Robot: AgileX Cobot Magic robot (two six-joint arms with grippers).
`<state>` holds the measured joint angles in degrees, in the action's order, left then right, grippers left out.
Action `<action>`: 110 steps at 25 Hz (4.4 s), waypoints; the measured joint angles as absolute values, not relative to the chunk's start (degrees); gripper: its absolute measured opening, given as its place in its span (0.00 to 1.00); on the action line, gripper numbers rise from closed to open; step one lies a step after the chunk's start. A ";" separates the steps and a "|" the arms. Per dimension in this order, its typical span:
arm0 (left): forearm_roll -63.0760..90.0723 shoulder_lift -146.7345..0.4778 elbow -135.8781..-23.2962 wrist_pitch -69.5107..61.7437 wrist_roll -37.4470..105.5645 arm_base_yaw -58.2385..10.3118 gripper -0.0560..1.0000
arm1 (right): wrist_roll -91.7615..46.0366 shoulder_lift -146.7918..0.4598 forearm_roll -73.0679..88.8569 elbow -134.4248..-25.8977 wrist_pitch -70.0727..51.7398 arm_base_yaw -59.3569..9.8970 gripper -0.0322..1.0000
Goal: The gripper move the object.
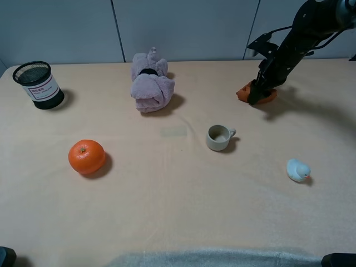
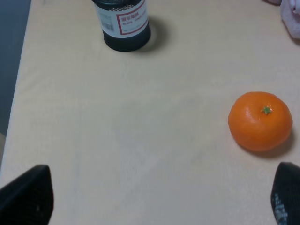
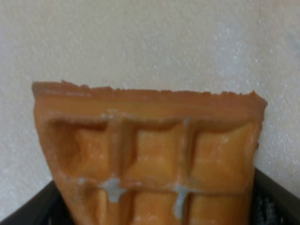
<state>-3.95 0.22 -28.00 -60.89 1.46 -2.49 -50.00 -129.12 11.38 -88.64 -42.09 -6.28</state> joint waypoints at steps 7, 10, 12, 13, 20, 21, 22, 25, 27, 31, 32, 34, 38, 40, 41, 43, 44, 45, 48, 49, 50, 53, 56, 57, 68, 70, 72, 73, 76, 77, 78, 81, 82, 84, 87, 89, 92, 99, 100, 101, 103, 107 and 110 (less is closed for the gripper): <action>-3.95 0.22 -28.00 -60.89 1.46 -2.49 0.92 | -49.76 -128.72 11.27 -88.64 -42.35 -6.28 0.51; -3.95 0.22 -28.00 -60.89 1.46 -2.49 0.92 | -48.18 -127.17 10.22 -88.64 -42.84 -6.28 0.51; -3.95 0.22 -28.00 -60.89 1.46 -2.49 0.92 | -47.62 -126.44 9.61 -88.64 -43.53 -6.28 0.51; -3.95 0.22 -28.00 -60.89 1.46 -2.49 0.92 | -47.37 -125.97 9.44 -88.64 -44.02 -6.28 0.51; -3.95 0.22 -28.00 -60.89 1.46 -2.49 0.92 | -45.10 -123.58 9.38 -88.64 -46.90 -6.28 0.51; -3.95 0.22 -28.00 -60.89 1.46 -2.49 0.92 | -44.62 -123.17 9.31 -88.64 -47.32 -6.28 0.51; -3.95 0.22 -28.00 -60.89 1.46 -2.49 0.92 | -43.90 -122.89 9.31 -88.64 -47.77 -6.28 0.51; -3.95 0.22 -28.00 -60.89 1.46 -2.49 0.92 | -42.00 -121.70 9.42 -88.64 -48.94 -6.28 0.51; -3.95 0.22 -28.00 -60.89 1.46 -2.49 0.92 | -40.55 -120.59 9.73 -88.64 -49.90 -6.28 0.51; -3.95 0.22 -28.00 -60.89 1.46 -2.49 0.92 | -37.86 -119.14 10.28 -88.64 -51.86 -6.28 0.51; -3.95 0.22 -28.00 -60.89 1.46 -2.49 0.92 | -36.95 -118.77 10.35 -88.64 -52.70 -6.28 0.51; -3.95 0.22 -28.00 -60.89 1.46 -2.49 0.92 | -34.58 -117.72 10.35 -88.64 -54.69 -6.28 0.51; -3.95 0.22 -28.00 -60.89 1.46 -2.49 0.92 | -32.51 -116.04 10.47 -88.64 -55.82 -6.28 0.51; -3.95 0.22 -28.00 -60.89 1.46 -2.49 0.92 | -30.62 -114.14 10.52 -88.64 -56.66 -6.28 0.51; -3.95 0.22 -28.00 -60.89 1.46 -2.49 0.92 | -29.82 -113.37 10.52 -88.64 -57.12 -6.28 0.51; -3.95 0.22 -28.00 -60.89 1.46 -2.49 0.92 | -29.05 -112.86 10.54 -88.64 -57.65 -6.28 0.51; -3.95 0.22 -28.00 -60.89 1.46 -2.49 0.92 | -28.39 -112.32 10.59 -88.64 -57.98 -6.28 0.51; -3.95 0.22 -28.00 -60.89 1.46 -2.49 0.92 | -27.74 -111.95 10.67 -88.64 -58.41 -6.28 0.51; -3.95 0.22 -28.00 -60.89 1.46 -2.49 0.92 | -25.21 -110.34 9.41 -88.64 -60.18 -7.47 0.51; -3.95 0.22 -28.00 -60.89 1.46 -2.49 0.92 | -24.33 -109.87 8.77 -88.64 -60.23 -8.36 0.51; -3.95 0.22 -28.00 -60.89 1.46 -2.49 0.92 | -23.27 -109.53 7.95 -88.64 -60.28 -9.36 0.51; -3.95 0.22 -28.00 -60.89 1.46 -2.49 0.92 | -20.58 -109.03 5.69 -88.64 -60.40 -12.27 0.51; -3.95 0.22 -28.00 -60.89 1.46 -2.49 0.92 | -19.49 -108.98 5.11 -88.64 -60.58 -13.79 0.51; -3.95 0.22 -28.00 -60.89 1.46 -2.49 0.92 | -19.10 -108.98 4.98 -88.64 -60.77 -14.61 0.51; -3.95 0.22 -28.00 -60.89 1.46 -2.49 0.92 | -16.06 -108.96 4.66 -88.64 -61.54 -23.81 0.51; -3.95 0.22 -28.00 -60.89 1.46 -2.49 0.92 | -15.69 -108.92 4.66 -88.64 -61.90 -25.49 0.51; -3.95 0.22 -28.00 -60.89 1.46 -2.49 0.92 | -15.54 -108.92 4.66 -88.64 -62.28 -26.95 0.51; -3.95 0.22 -28.00 -60.89 1.46 -2.49 0.92 | -15.47 -108.92 4.66 -88.64 -62.82 -27.57 0.51; -3.95 0.22 -28.00 -60.89 1.46 -2.49 0.92 | -15.05 -108.85 4.66 -88.64 -64.44 -30.37 0.51; -3.95 0.22 -28.00 -60.89 1.46 -2.49 0.92 | -14.96 -108.73 4.66 -88.64 -64.56 -31.11 0.51; -3.95 0.22 -28.00 -60.89 1.46 -2.49 0.92 | -14.96 -108.73 4.66 -88.64 -64.56 -31.11 0.51; -3.95 0.22 -28.00 -60.89 1.46 -2.49 0.92 | -14.35 -107.58 4.66 -88.64 -64.55 -33.25 0.51; -3.95 0.22 -28.00 -60.89 1.46 -2.49 0.92 | -14.23 -106.98 4.60 -88.64 -64.55 -34.16 0.51; -3.95 0.22 -28.00 -60.89 1.46 -2.49 0.92 | -13.99 -106.30 4.59 -88.64 -64.70 -35.47 0.51; -3.95 0.22 -28.00 -60.89 1.46 -2.49 0.92 | -13.56 -105.59 4.47 -88.64 -64.85 -37.80 0.51; -3.95 0.22 -28.00 -60.89 1.46 -2.49 0.92 | -13.14 -105.36 4.46 -88.64 -64.87 -40.48 0.51; -3.95 0.22 -28.00 -60.89 1.46 -2.49 0.92 | -12.64 -105.23 4.46 -88.64 -64.87 -42.33 0.51; -3.95 0.22 -28.00 -60.89 1.46 -2.49 0.92 | -10.67 -105.23 4.46 -88.64 -63.74 -49.02 0.51; -3.95 0.22 -28.00 -60.89 1.46 -2.49 0.92 | -10.38 -105.23 4.46 -88.64 -63.19 -49.83 0.51; -3.95 0.22 -28.00 -60.89 1.46 -2.49 0.92 | -9.98 -105.23 4.46 -88.64 -62.79 -50.48 0.51; -3.95 0.22 -28.00 -60.89 1.46 -2.49 0.92 | -9.38 -105.23 4.46 -88.64 -61.82 -52.06 0.51; -3.95 0.22 -28.00 -60.89 1.46 -2.49 0.92 | -8.21 -105.23 4.42 -88.64 -59.79 -54.96 0.51; -3.95 0.22 -28.00 -60.89 1.46 -2.49 0.92 | -7.66 -105.23 4.33 -88.64 -58.51 -56.42 0.51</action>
